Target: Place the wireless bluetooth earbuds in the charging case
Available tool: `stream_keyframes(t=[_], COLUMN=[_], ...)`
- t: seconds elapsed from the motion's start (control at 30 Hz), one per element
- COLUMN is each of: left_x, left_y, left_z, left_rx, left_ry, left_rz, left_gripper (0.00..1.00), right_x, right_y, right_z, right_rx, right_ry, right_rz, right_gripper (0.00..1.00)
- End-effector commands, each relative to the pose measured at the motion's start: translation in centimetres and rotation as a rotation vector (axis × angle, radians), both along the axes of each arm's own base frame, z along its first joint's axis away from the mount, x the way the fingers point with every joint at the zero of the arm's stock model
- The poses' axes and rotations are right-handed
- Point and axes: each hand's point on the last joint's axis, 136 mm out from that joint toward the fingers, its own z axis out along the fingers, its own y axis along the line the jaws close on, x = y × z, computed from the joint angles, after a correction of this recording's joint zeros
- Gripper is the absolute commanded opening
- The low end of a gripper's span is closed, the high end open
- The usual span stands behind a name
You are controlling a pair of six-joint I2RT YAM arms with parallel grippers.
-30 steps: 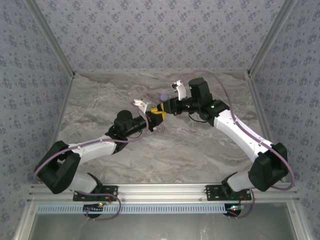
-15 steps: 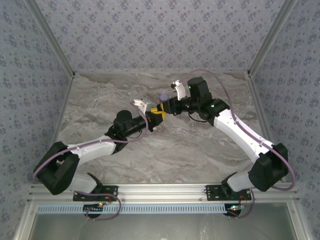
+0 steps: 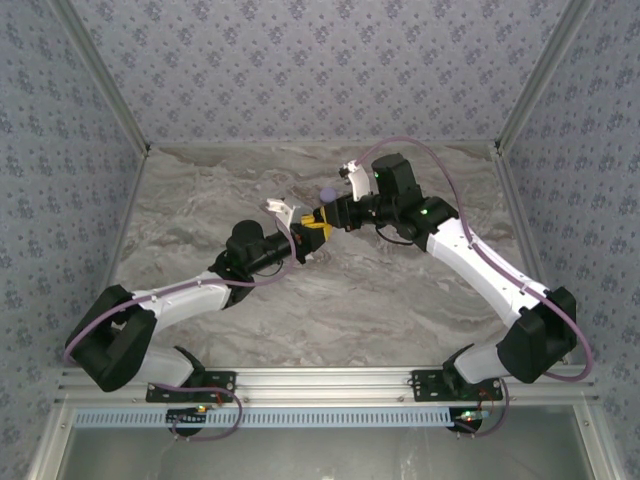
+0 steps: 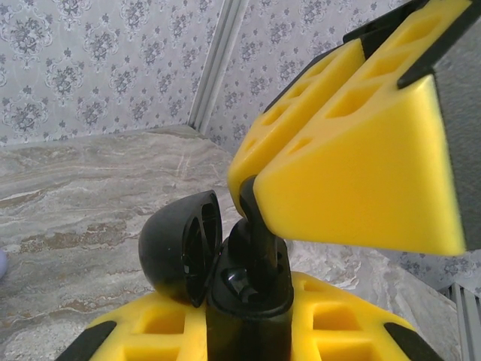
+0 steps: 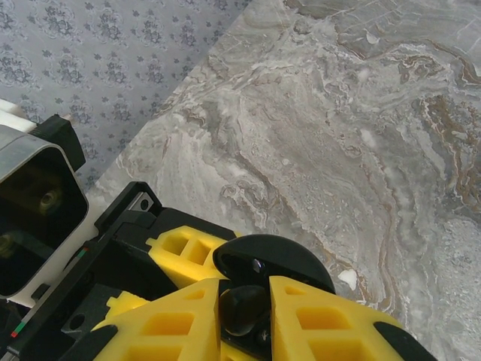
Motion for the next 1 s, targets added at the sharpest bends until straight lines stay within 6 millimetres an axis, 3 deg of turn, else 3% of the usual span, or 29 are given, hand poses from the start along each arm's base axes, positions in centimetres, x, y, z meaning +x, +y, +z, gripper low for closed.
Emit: stream_keyframes(t=[0.0,0.97], left_x=[-0.26,-0.4], left_y=[0.46,0.02], left_z=[4.42,4.65], left_rx=[-0.077,-0.053], left_ry=[-0.118,-0.126], left_rz=[0.02,-0.006], left_gripper=[0.2,0.2], right_x=[-0.75,-1.29], right_y=[-0.32,-0.22], right_z=[0.73,1.13], right_rx=[-0.023,-0.037], right_ry=[0.0,-0.017], right_rz=[0.003,0.027], right_gripper=[0.22,0.36])
